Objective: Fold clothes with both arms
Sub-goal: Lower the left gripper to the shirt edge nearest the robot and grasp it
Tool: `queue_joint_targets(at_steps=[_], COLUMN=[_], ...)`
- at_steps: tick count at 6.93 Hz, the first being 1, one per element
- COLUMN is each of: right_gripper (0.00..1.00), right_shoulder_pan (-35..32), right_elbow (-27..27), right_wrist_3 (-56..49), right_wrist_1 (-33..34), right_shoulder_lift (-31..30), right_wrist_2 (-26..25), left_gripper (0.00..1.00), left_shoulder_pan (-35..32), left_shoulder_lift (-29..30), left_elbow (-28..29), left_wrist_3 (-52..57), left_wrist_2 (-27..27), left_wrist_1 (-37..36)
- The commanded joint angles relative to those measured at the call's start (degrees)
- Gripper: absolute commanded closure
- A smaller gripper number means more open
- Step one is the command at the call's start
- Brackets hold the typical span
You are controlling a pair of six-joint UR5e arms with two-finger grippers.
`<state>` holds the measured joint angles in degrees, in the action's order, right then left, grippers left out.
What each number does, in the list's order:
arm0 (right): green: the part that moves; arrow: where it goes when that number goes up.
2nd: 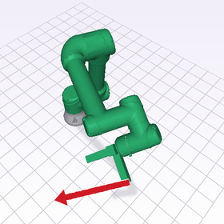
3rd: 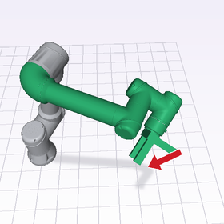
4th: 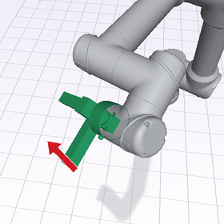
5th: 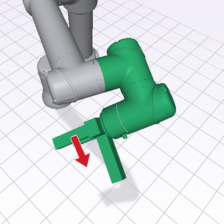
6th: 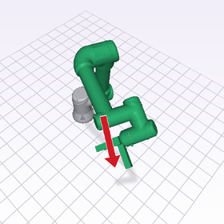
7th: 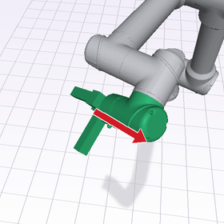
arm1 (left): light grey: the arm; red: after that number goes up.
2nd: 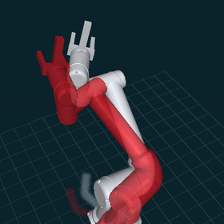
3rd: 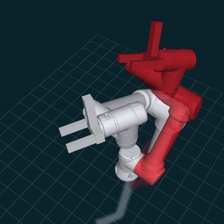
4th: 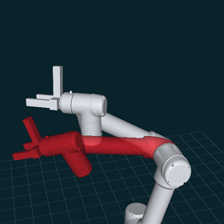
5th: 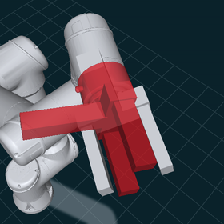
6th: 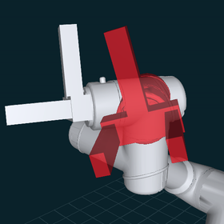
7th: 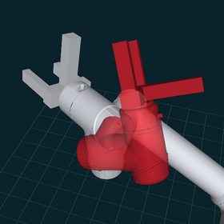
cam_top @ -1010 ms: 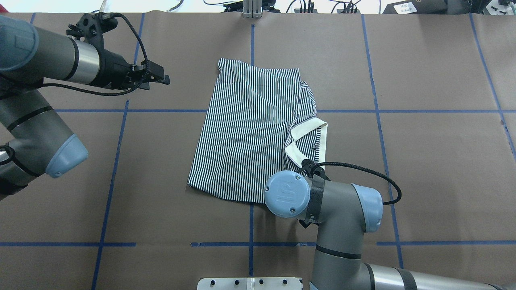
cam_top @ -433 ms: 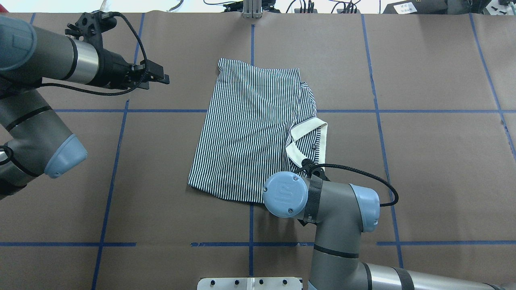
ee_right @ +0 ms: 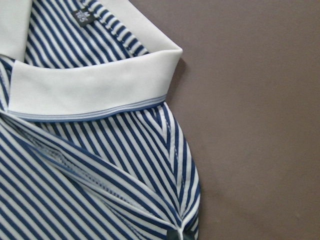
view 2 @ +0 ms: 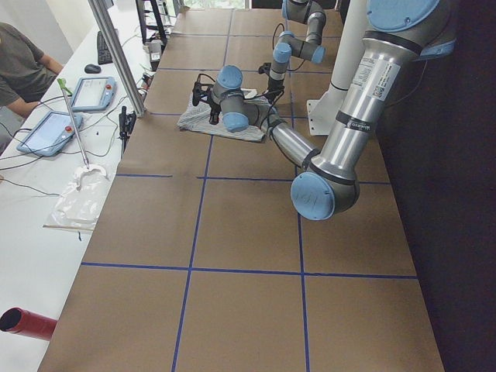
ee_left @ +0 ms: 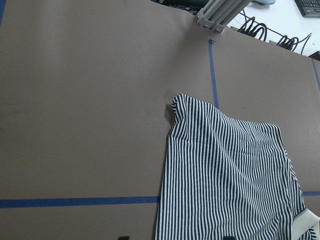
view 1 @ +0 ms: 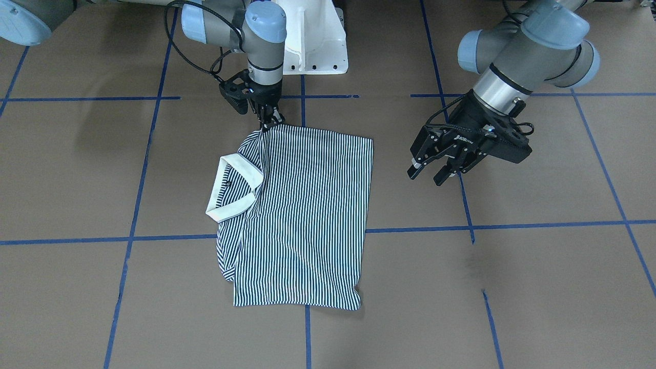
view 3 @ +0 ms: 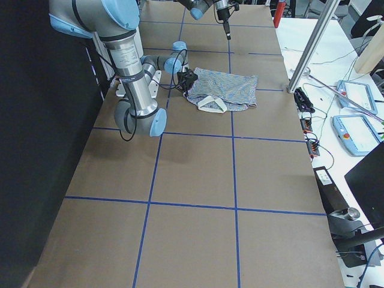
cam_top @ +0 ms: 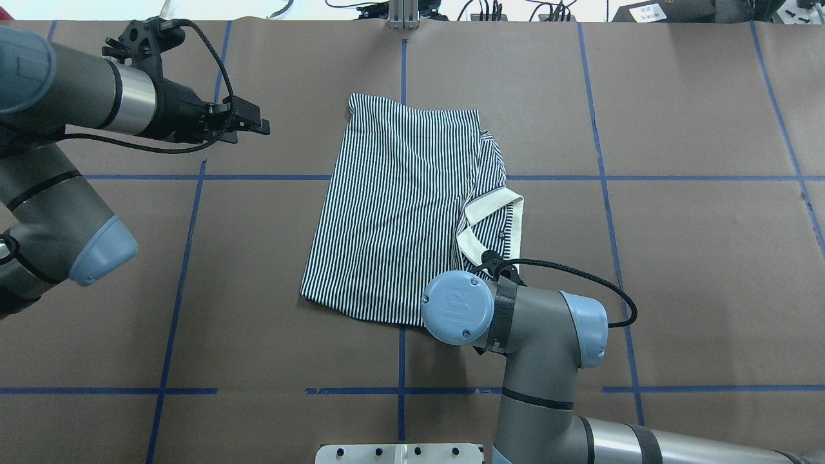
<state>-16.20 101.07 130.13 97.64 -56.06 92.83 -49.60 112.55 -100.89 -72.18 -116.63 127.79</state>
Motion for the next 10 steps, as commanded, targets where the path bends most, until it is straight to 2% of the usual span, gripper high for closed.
queue_joint_targets(at_steps=[1, 4, 5, 6, 7, 9, 10], right_gripper=[1.00, 1.00, 1.00, 1.00, 1.00, 1.00, 1.00], right_shoulder_pan=[-0.58, -0.24, 0.11, 0.38, 0.82, 1.17, 1.17], right_elbow=[0.88, 7.89, 9.92, 10.46, 10.46, 10.46, 10.46], right_wrist_3=[0.12, -0.14, 0.03, 0.04, 0.04, 0.04, 0.04], right_wrist_1=[0.01, 0.53, 0.62, 0.62, 0.62, 0.62, 0.62], right_shoulder_lift=[-0.02, -3.17, -4.31, -4.76, -4.85, -4.85, -4.85], right_wrist_2=[0.24, 0.86, 1.29, 1.39, 1.30, 1.30, 1.30], left_gripper=[0.31, 0.31, 0.31, 0.31, 0.31, 0.31, 0.31], left_shoulder_pan=[-0.06, 1.69, 6.14, 13.58, 18.87, 26.80, 28.32], left_shoulder_lift=[0.04, 0.30, 0.04, -0.57, -0.92, -2.23, -2.59], left_elbow=[-0.53, -2.11, -3.94, -6.92, -8.60, -8.27, -6.96], left_wrist_3=[-0.59, -12.05, -14.98, -17.27, -21.04, -23.18, -23.97], left_wrist_2=[0.00, 1.66, 6.11, 14.33, 18.68, 24.76, 25.05], left_wrist_1=[-0.09, -0.17, -2.09, -6.72, -10.68, -14.67, -14.68])
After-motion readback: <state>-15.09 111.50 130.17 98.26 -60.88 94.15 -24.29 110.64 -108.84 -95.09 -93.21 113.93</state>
